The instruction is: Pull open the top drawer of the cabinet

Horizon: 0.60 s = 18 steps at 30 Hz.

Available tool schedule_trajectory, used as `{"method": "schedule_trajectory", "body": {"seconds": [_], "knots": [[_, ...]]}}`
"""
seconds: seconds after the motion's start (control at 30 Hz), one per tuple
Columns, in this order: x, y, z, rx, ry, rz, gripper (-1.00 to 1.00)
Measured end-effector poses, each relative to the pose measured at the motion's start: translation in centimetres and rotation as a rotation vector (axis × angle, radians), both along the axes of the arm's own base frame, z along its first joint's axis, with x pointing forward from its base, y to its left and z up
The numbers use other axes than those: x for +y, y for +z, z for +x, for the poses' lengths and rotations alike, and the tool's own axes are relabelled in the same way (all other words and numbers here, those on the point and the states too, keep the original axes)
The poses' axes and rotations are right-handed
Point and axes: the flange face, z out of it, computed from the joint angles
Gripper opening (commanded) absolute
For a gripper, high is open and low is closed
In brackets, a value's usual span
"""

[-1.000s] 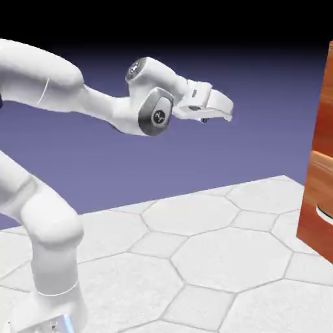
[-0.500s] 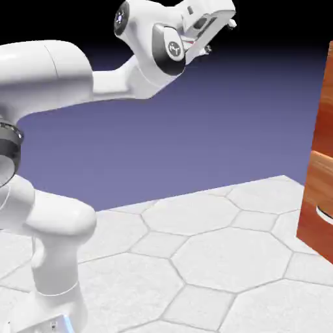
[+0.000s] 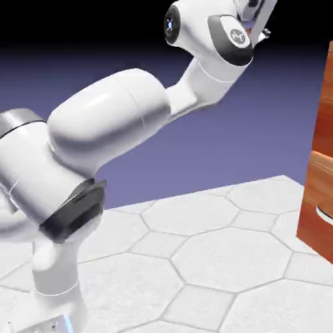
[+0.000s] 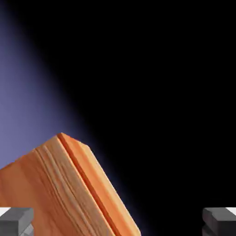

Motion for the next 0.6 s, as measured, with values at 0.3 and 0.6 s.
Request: {"method": "schedule_trajectory", "body": {"seconds": [0.3, 0.6], "knots": [[-1.8, -8.7, 11.3, 0.003, -0.106, -0.213, 0.0], [1.7, -21.4, 21.7, 0.051, -0.172, -0.508, 0.0]]}}
